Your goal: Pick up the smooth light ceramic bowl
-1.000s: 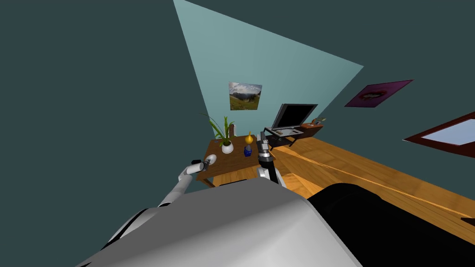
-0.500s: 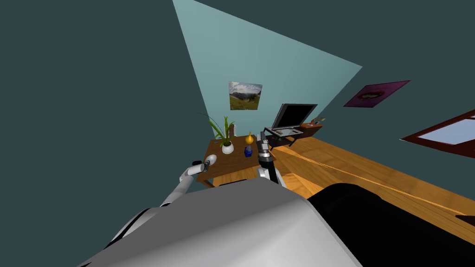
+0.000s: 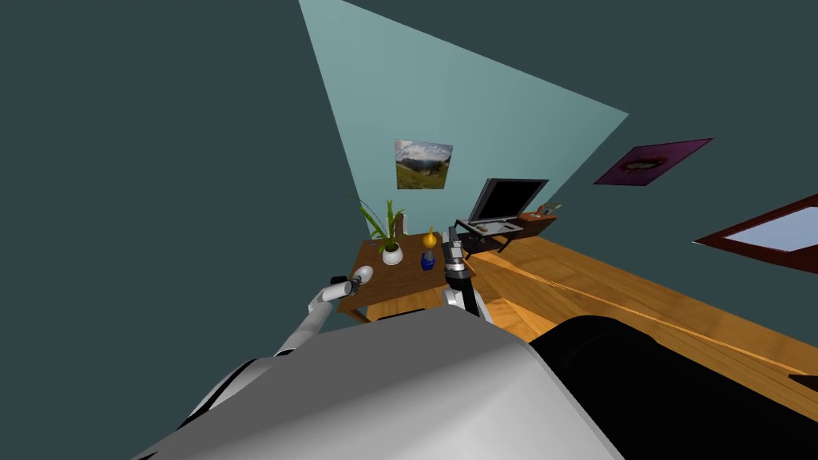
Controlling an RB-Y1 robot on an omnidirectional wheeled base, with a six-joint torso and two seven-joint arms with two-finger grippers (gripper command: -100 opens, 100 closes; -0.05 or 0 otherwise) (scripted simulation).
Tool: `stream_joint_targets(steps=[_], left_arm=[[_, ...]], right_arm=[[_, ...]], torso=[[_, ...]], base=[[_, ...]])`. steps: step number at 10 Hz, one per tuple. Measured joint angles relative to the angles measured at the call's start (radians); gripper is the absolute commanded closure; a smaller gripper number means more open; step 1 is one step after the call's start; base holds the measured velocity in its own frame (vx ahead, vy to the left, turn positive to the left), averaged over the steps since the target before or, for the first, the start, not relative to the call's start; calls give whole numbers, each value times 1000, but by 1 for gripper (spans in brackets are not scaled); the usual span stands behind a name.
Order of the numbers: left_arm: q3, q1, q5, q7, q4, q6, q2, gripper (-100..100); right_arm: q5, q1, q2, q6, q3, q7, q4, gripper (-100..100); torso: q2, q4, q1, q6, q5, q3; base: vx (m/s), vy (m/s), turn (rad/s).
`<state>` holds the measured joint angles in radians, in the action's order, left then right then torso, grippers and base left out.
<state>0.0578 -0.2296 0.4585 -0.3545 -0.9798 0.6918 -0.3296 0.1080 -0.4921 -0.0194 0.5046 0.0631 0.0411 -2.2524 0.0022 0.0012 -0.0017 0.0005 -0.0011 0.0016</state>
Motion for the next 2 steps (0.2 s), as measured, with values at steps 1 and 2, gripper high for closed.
stream_joint_targets(steps=[1, 2], left_arm=[[-1, -6, 9, -6, -10, 16, -10, 100], [-1, -7, 10, -8, -11, 20, -11, 0]], right_arm=[[0, 0, 0, 0, 0, 0, 0, 0], [0, 0, 0, 0, 0, 0, 0, 0]], torso=[[2, 0, -1, 0, 0, 1], [1, 0, 0, 0, 0, 1]], base=[[-22, -22, 12], [0, 0, 0]])
